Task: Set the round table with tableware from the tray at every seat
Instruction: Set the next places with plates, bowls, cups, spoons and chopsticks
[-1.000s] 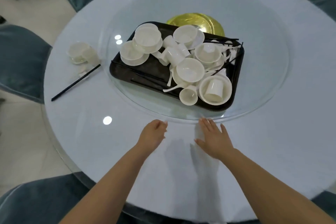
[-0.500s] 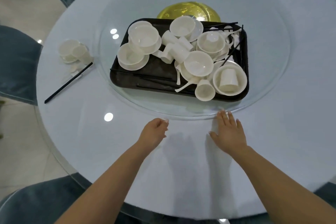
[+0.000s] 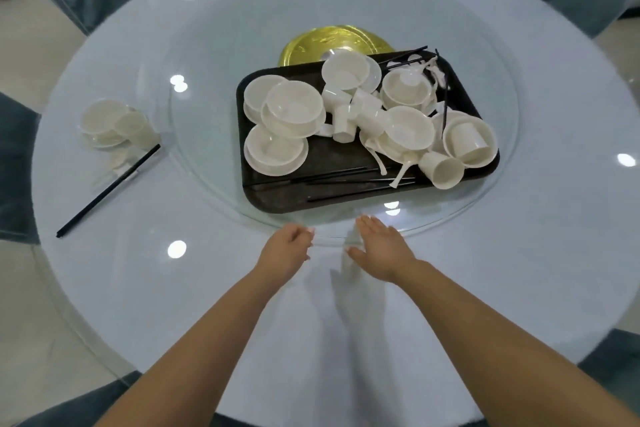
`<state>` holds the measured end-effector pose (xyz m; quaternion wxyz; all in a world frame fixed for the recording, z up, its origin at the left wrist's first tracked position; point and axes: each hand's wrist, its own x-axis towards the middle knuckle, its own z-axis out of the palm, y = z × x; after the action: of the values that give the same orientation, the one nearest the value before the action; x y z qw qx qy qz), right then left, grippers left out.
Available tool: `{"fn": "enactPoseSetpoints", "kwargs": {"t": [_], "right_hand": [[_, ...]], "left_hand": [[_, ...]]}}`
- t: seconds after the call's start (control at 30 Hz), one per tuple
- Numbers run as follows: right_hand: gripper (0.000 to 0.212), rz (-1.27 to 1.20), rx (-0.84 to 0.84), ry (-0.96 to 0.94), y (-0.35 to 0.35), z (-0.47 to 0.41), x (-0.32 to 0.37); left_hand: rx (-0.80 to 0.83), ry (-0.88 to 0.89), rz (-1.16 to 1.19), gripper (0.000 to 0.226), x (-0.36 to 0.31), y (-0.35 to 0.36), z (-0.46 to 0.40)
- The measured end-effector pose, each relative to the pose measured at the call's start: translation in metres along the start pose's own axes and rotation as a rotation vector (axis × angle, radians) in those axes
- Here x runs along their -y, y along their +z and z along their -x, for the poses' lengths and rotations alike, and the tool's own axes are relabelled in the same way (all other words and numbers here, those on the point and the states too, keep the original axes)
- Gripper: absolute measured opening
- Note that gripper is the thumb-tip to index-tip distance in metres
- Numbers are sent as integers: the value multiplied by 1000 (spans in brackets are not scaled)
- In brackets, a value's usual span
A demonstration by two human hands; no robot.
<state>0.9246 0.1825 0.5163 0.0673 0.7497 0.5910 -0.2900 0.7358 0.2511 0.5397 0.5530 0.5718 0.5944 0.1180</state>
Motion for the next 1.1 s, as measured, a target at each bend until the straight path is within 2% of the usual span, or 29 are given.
{"fn": "enactPoseSetpoints", "kwargs": {"t": [0.3,0.5,0.7,0.93,1.1], "right_hand": [[79,47,23,133,3,3,-30],[90,-12,-27,194,2,3,-58],[97,-16,-53,211,-1,1,-91],[95,-86,-127,247,-5,-1,-121],[94,-158,-180,279,-8,-9,-133]], "left_hand": [[-115,-33,85,20,-9,-27,-27],[-155,-42,19,45,-26,-36,-48],[-183,-106,67,44,-45,-21,-77],[-205,-196,88,53,-56,5,-102],[-217,-142,88,51,-61,24,-110]]}}
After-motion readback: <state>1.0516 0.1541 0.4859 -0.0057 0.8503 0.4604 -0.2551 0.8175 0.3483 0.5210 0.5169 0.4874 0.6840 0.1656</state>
